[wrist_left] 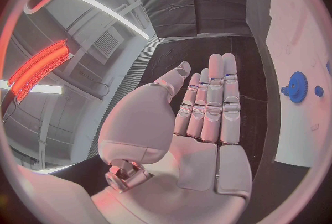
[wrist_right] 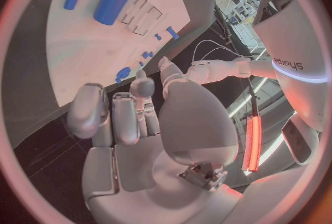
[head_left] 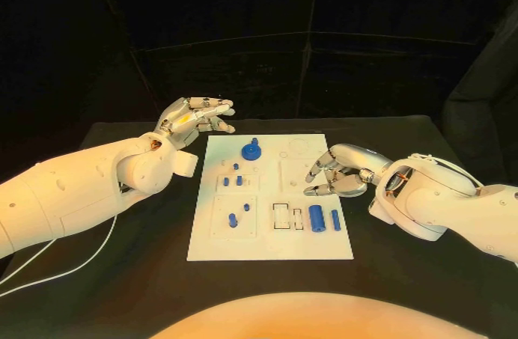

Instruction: Assemble the parts on the task board

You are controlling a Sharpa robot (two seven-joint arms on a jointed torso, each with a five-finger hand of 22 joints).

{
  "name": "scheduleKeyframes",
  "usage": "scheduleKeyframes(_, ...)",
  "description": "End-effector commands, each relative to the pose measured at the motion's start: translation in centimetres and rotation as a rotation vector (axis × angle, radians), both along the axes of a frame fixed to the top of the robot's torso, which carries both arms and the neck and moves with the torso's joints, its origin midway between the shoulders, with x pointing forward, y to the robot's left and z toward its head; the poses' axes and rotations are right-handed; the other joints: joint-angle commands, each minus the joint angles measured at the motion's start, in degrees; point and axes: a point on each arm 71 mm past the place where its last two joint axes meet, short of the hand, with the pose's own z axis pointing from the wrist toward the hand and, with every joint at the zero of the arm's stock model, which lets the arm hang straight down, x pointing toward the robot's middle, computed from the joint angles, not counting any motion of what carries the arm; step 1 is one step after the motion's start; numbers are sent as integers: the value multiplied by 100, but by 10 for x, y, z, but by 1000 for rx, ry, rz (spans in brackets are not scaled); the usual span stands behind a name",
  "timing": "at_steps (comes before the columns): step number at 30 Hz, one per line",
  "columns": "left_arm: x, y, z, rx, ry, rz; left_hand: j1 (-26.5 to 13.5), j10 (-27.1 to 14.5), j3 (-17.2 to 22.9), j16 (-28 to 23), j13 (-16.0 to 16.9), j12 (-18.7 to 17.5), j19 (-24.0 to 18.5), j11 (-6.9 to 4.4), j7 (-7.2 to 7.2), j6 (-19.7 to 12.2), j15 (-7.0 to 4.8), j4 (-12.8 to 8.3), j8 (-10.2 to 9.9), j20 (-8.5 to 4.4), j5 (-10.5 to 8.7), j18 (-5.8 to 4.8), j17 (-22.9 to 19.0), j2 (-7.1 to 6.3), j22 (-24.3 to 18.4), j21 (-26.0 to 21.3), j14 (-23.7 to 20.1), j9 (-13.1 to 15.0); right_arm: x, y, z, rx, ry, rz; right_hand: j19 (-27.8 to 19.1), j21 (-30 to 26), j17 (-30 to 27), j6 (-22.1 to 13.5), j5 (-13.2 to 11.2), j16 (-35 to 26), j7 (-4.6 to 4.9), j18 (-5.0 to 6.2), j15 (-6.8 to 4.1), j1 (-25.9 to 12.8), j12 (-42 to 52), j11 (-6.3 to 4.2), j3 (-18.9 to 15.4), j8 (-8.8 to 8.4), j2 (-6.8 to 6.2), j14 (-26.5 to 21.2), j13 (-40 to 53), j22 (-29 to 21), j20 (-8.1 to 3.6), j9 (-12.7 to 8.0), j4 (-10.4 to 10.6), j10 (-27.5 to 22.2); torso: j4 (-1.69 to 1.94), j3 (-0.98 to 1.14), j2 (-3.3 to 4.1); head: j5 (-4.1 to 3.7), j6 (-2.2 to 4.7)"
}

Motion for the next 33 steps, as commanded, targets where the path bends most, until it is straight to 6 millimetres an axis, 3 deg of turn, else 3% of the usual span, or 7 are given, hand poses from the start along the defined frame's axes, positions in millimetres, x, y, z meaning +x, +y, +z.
scheduleKeyframes(1,0,1,2,-8,-10,-1,-1,0,-14,-26,-6,24,24,-29,-18,-12,3,-6,21,16,17,23,9,38,-5,-20,-31,-1,0,-15,-5,-37,75,-157,52,102,223,-39,111,140,-16,-91,-30,-243,627,17,-243,92,3,310,766,153,-6,28,250,112,-65,-12,-34,-118,4)
scheduleKeyframes(3,0,1,2,-8,-10,1,-2,2,-14,-26,-6,26,24,-30,-18,-10,3,-6,23,16,16,22,9,39,-5,-20,-31,-1,-1,-21,-7,-73,89,-187,65,159,329,-83,117,208,-17,-101,-23,-386,870,23,-463,187,-52,317,1076,238,-10,62,450,118,-95,-9,-45,-133,0)
scheduleKeyframes(6,0,2,2,-7,-10,1,-3,4,-15,-26,-5,28,24,-30,-19,-7,3,-5,25,16,16,22,9,40,-6,-20,-31,0,-4,-24,-12,-119,101,-207,70,183,378,-69,86,239,-30,-104,-29,-455,973,14,-589,270,-80,320,1214,273,-12,107,577,120,-119,-5,-53,-135,-7)
scheduleKeyframes(9,0,1,2,-8,-9,-1,-3,4,-15,-26,-5,28,24,-30,-19,-7,3,-5,25,16,16,22,9,40,-6,-20,-31,0,-9,-24,-20,-196,115,-221,78,221,457,-48,-34,286,-61,-111,-42,-627,1043,-6,-814,417,-143,324,1332,332,-25,200,797,91,-119,-2,-51,-135,-3)
scheduleKeyframes(17,-1,2,2,-8,-9,-1,-3,4,-15,-26,-5,28,24,-30,-19,-7,3,-5,25,16,16,22,9,40,-6,-20,-31,0,-13,-14,-34,-269,124,-210,83,257,526,-94,38,326,-80,-120,-55,-673,1109,-22,-915,567,-96,327,1473,389,-39,320,799,86,-103,-7,-40,-149,-15)
scheduleKeyframes(27,-1,3,2,-8,-8,-1,-3,4,-15,-26,-5,28,24,-30,-19,-7,3,-5,25,16,16,22,9,40,-6,-20,-31,0,-18,-5,-52,-291,175,-197,93,284,578,-108,65,354,-83,-128,-56,-664,1165,-24,-930,600,-85,335,1560,434,-40,348,800,117,-114,-11,-48,-135,-41)
scheduleKeyframes(33,-1,3,2,-8,-8,-2,-3,4,-15,-26,-5,28,24,-30,-19,-7,3,-5,25,16,16,22,9,40,-6,-20,-31,0,-19,-1,-60,-303,197,-192,96,294,590,-113,63,360,-84,-131,-56,-670,1168,-24,-937,617,-74,337,1568,450,-40,361,802,115,-107,-2,-45,-128,-51)
